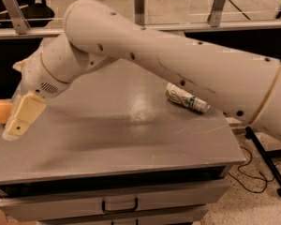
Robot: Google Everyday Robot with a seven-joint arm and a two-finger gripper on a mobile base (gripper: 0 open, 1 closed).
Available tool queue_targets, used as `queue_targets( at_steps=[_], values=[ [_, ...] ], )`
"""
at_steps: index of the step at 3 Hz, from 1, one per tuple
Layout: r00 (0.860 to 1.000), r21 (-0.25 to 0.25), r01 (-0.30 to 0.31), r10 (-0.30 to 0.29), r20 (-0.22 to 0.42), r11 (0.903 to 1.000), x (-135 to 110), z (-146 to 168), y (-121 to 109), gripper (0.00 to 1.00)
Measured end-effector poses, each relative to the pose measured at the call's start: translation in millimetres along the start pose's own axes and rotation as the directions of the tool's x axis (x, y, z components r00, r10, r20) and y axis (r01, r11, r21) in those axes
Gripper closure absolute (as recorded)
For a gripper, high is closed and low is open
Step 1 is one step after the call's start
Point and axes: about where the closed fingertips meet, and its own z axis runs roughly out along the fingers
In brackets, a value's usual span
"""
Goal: Move orange near green rice chip bag
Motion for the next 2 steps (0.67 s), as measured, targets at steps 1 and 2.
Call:
queue_targets(
  at_steps=[1, 2],
  values=[
    [0.998, -0.006, -0.057, 0.057, 0.027, 0.9984, 13, 33, -11, 0.0],
    [0.991, -0.016, -0.128, 0.129, 0.041, 0.9916, 28, 60, -18, 0.0]
  ],
)
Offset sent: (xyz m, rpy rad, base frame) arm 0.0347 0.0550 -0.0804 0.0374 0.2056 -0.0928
